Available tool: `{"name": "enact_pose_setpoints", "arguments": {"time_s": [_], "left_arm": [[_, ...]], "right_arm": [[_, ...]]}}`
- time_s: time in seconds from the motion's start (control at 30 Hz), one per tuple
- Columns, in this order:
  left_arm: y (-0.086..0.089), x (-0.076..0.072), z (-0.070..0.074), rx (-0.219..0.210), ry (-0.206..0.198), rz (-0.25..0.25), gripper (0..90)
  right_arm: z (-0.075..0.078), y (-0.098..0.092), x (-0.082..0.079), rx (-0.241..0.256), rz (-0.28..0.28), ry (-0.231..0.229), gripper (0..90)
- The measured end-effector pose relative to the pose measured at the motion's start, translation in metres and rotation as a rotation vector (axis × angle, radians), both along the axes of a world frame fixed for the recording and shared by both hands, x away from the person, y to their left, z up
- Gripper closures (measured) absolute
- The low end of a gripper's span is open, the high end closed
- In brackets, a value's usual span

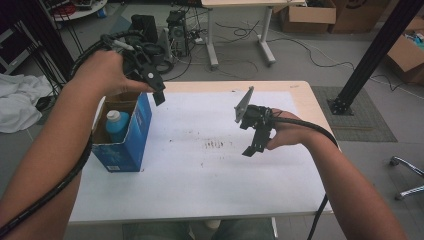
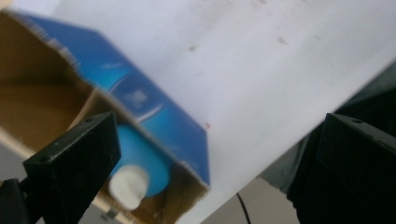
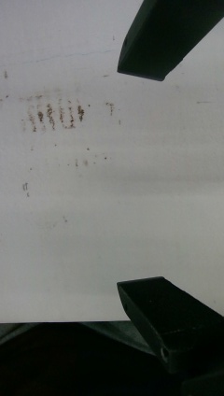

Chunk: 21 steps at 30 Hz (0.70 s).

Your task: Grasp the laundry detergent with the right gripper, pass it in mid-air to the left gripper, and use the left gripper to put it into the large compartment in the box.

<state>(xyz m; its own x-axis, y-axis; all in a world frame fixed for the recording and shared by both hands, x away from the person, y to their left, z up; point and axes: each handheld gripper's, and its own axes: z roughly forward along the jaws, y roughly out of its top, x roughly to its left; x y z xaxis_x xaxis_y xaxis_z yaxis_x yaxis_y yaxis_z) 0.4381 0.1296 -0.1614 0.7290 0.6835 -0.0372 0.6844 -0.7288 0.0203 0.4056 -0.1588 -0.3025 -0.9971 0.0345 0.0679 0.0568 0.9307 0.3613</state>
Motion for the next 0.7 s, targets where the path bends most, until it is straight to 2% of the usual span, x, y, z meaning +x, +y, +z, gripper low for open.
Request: {"name": "enact_pose_setpoints", "arguments": {"time_s": [0.03, 0.07, 0.13, 0.23, 0.3, 0.47, 0.57, 0.7], "left_arm": [[-0.004, -0.003, -0.002, -0.014, 0.009, -0.040, 0.1], [-0.006, -0.004, -0.003, -0.021, 0.017, -0.058, 0.1], [-0.012, -0.008, -0.007, -0.013, 0.030, -0.130, 0.1], [-0.021, -0.014, -0.017, 0.004, 0.077, -0.210, 0.1], [-0.027, -0.019, -0.022, 0.005, 0.093, -0.270, 0.1], [-0.036, -0.026, -0.029, -0.007, 0.129, -0.383, 0.1], [-0.039, -0.029, -0.033, -0.014, 0.156, -0.431, 0.1], [-0.041, -0.029, -0.038, -0.032, 0.162, -0.457, 0.1]], "right_arm": [[0.001, 0.000, 0.000, -0.004, 0.003, -0.001, 0.0], [0.002, 0.000, 0.000, -0.012, 0.004, -0.002, 0.0], [0.004, 0.000, -0.001, -0.023, 0.004, -0.004, 0.0], [0.010, -0.001, -0.001, -0.028, 0.005, -0.013, 0.0], [0.013, -0.002, 0.000, -0.033, 0.005, -0.017, 0.0], [0.020, -0.003, 0.001, -0.045, 0.003, -0.026, 0.0], [0.025, -0.004, 0.003, -0.056, 0.003, -0.026, 0.0], [0.030, -0.006, 0.006, -0.058, -0.001, -0.029, 0.0]]}}
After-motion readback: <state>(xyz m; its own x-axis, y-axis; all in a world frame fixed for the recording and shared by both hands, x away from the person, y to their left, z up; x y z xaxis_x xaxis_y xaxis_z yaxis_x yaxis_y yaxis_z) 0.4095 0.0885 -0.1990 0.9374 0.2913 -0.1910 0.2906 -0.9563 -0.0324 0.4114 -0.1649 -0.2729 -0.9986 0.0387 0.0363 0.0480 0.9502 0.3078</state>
